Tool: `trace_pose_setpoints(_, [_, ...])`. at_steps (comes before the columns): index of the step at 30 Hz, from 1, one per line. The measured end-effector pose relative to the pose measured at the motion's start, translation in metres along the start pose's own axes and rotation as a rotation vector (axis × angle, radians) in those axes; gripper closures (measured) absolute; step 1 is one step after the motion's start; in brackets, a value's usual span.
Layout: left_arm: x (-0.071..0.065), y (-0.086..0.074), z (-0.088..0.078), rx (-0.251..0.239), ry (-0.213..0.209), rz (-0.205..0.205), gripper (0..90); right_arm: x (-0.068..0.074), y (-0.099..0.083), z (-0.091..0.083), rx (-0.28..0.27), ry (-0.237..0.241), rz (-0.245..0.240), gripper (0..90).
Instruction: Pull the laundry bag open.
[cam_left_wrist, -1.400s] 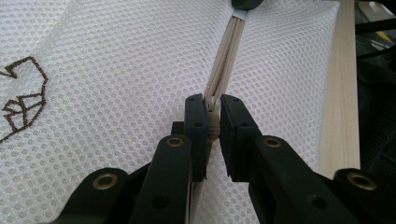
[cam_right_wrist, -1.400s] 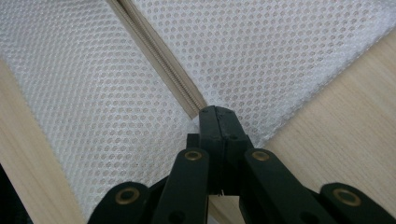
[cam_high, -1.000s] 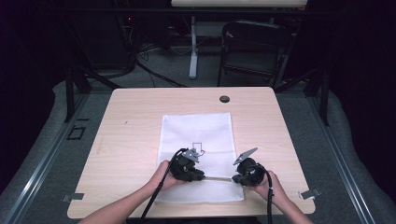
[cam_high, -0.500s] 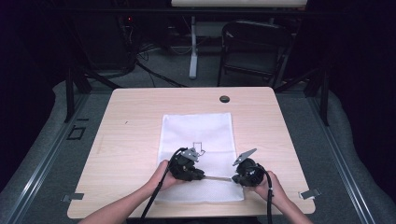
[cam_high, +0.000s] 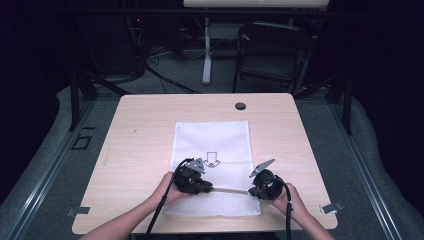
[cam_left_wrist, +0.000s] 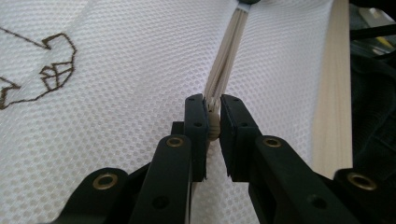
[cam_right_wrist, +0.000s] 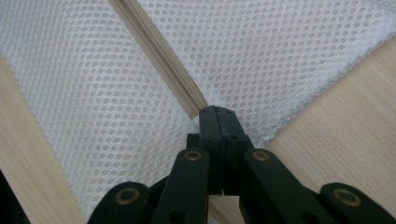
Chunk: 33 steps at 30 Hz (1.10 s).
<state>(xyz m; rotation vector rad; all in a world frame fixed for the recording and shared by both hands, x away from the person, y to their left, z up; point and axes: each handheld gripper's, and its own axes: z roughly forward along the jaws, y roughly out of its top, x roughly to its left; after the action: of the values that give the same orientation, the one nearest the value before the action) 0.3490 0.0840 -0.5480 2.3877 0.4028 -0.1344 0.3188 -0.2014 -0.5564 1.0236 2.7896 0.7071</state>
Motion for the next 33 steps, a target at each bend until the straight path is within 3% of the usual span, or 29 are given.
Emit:
trace_pose_setpoints(4, [-0.001, -0.002, -0.002, -0.005, 0.001, -0.001, 81.5, 0.0, 0.0, 0.0, 0.0, 0.005, 0.002, 90.0])
trace_pose_setpoints(6, [-0.002, -0.003, -0.005, 0.015, 0.031, 0.012, 81.5, -0.001, 0.0, 0.0, 0.002, 0.008, -0.002, 90.0])
trace_pose_setpoints(7, [-0.001, -0.005, -0.006, 0.0, 0.013, 0.002, 81.5, 0.0, 0.0, 0.0, -0.005, 0.007, 0.007, 90.0])
trace_pose_setpoints(10, [-0.001, -0.01, -0.01, -0.001, 0.031, -0.016, 81.5, 0.0, 0.0, 0.0, -0.002, 0.004, 0.004, 90.0])
trace_pose_setpoints(13, [0.0, -0.013, -0.012, -0.015, 0.018, -0.023, 81.4, -0.001, 0.0, 0.0, -0.003, 0.009, 0.006, 90.0])
trace_pose_setpoints(14, [0.0, -0.014, -0.013, -0.001, 0.043, -0.019, 81.4, 0.0, 0.0, 0.0, 0.0, 0.006, 0.005, 90.0])
trace_pose_setpoints(15, [0.001, -0.015, -0.014, -0.018, 0.013, -0.025, 81.5, 0.0, 0.0, 0.0, 0.0, 0.005, 0.007, 90.0])
trace_pose_setpoints(21, [0.001, -0.017, -0.016, -0.022, 0.028, -0.021, 81.4, -0.001, -0.001, -0.001, 0.0, 0.002, -0.001, 90.0])
trace_pose_setpoints(22, [0.001, -0.017, -0.018, -0.005, 0.039, -0.015, 81.5, -0.001, -0.001, -0.001, 0.0, 0.002, -0.001, 90.0])
trace_pose_setpoints(33, [0.001, -0.026, -0.024, -0.012, 0.05, -0.033, 81.4, -0.001, -0.001, -0.001, 0.0, 0.0, 0.0, 90.0])
